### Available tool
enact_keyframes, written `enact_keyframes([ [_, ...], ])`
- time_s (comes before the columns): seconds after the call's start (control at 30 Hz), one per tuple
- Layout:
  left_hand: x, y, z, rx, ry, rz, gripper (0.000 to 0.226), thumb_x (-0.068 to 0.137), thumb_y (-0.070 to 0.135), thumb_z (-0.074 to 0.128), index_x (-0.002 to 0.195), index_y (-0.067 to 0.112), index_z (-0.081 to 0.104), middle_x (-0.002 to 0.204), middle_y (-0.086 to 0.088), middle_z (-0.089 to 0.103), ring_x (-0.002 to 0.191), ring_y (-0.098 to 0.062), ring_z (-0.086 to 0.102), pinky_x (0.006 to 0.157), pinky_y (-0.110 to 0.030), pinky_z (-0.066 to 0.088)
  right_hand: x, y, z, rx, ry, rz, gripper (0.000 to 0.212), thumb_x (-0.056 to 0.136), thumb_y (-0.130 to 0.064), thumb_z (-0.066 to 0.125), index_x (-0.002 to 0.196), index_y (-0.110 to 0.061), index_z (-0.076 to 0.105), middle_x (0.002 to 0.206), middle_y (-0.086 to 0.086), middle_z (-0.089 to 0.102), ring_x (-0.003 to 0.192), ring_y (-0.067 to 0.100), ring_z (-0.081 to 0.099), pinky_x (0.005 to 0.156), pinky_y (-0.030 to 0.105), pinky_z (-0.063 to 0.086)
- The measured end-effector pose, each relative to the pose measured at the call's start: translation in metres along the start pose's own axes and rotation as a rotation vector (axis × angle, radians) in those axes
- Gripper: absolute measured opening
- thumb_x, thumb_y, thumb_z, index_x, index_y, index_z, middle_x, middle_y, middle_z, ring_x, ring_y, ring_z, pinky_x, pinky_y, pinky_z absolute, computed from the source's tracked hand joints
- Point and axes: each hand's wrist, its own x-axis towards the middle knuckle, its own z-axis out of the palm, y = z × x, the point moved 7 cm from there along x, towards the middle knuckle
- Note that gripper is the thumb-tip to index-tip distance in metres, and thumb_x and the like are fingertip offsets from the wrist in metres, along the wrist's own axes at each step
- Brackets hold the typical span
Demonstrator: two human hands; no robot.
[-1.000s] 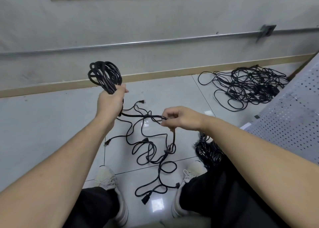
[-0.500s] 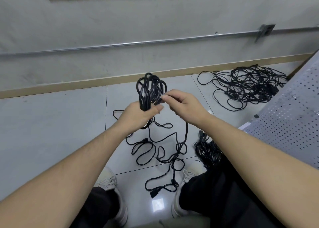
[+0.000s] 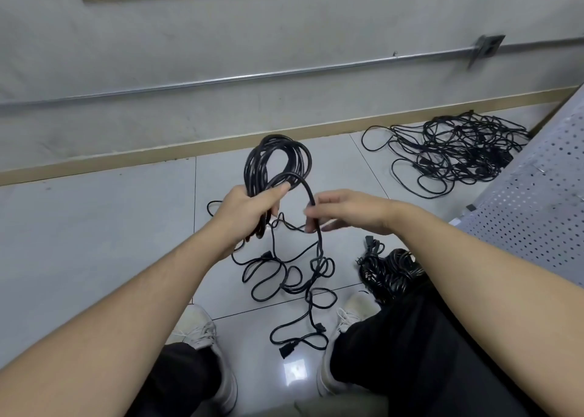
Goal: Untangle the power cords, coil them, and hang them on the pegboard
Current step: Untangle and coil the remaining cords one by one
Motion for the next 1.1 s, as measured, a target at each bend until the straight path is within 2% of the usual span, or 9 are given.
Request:
enact_keyframes([
  [0.13,0.002,0.008,-0.007,-0.252,0.065,0.038,0.046,0.087,0.045,0.068,0.053,0.015,0.057,0.077,-0.004,0.059,0.061,-0.017,0.051,0.052,-0.029,0.043,0.003,0.039,0.003,-0.252,-0.132,0.213,0.026,0.101,-0.043,0.058,0.106,-0.020,0.069,0.115,-0.009,0.075,0.120,0.007,0.064,0.110,0.038,0.043],
  [0.23,0.004,0.007,-0.019,-0.314,0.139,0.025,0.048,0.099,0.035,0.064,0.057,0.012,0.056,0.078,-0.004,0.059,0.058,-0.012,0.052,0.054,-0.029,0.044,0.008,0.040,0.003,-0.328,-0.092,0.193,0.028,0.105,-0.041,0.050,0.099,-0.023,0.071,0.112,0.000,0.076,0.109,0.016,0.071,0.106,0.039,0.045],
  [0.37,0.008,-0.014,-0.034,-0.217,0.161,-0.089,0.039,0.096,0.042,0.066,0.066,0.018,0.072,0.072,0.001,0.060,0.063,-0.018,0.048,0.066,-0.037,0.042,0.011,0.004,-0.012,-0.173,0.187,-0.021,0.033,0.108,-0.029,0.048,0.098,-0.005,0.067,0.083,0.008,0.077,0.075,0.028,0.069,0.083,0.037,0.058],
  [0.5,0.008,-0.027,-0.024,-0.116,0.068,-0.091,0.027,0.096,0.044,0.067,0.086,0.024,0.083,0.093,0.001,0.066,0.072,-0.016,0.055,0.067,-0.033,0.045,0.004,-0.023,-0.018,0.062,0.363,-0.191,0.029,0.108,-0.025,0.048,0.089,-0.012,0.065,0.070,0.007,0.072,0.058,0.023,0.062,0.057,0.027,0.057],
  [0.6,0.004,-0.033,0.001,-0.003,-0.053,-0.105,0.016,0.091,0.045,0.072,0.095,0.034,0.082,0.097,0.008,0.073,0.087,-0.010,0.064,0.076,-0.028,0.048,0.000,-0.036,-0.025,0.219,0.452,-0.259,0.028,0.107,-0.027,0.051,0.088,-0.014,0.067,0.072,0.007,0.072,0.056,0.022,0.064,0.056,0.029,0.058],
  [0.73,0.004,-0.038,0.032,0.036,-0.102,-0.113,0.008,0.090,0.033,0.076,0.098,0.031,0.079,0.069,0.023,0.069,0.065,0.003,0.058,0.061,-0.013,0.044,-0.006,-0.044,-0.024,0.363,0.458,-0.303,0.026,0.106,-0.028,0.053,0.089,-0.015,0.068,0.074,0.007,0.072,0.051,0.017,0.063,0.056,0.029,0.058],
  [0.93,0.014,-0.031,0.025,-0.103,0.060,-0.067,0.023,0.079,0.039,0.085,0.094,0.022,0.079,0.072,0.014,0.068,0.074,-0.007,0.063,0.079,-0.030,0.050,0.000,-0.007,-0.039,0.572,0.548,-0.030,0.049,0.104,-0.058,0.038,0.098,-0.015,0.060,0.084,0.006,0.067,0.054,0.019,0.059,0.056,0.033,0.057],
  [1.0,0.015,-0.028,0.020,-0.202,0.082,-0.065,0.037,0.068,0.048,0.086,0.094,0.022,0.080,0.075,0.007,0.070,0.079,-0.017,0.065,0.086,-0.043,0.055,0.008,0.024,-0.029,0.321,0.436,0.228,0.045,0.103,-0.057,0.040,0.102,-0.016,0.057,0.091,0.005,0.063,0.067,0.020,0.060,0.070,0.039,0.059],
  [1.1,0.015,-0.025,0.016,-0.242,0.107,-0.036,0.043,0.066,0.050,0.082,0.096,0.019,0.078,0.075,0.000,0.068,0.076,-0.018,0.064,0.079,-0.039,0.050,0.020,0.058,0.014,-0.147,-0.010,0.459,0.053,0.093,-0.065,0.055,0.126,-0.023,0.058,0.120,0.001,0.066,0.110,0.022,0.063,0.102,0.043,0.050],
])
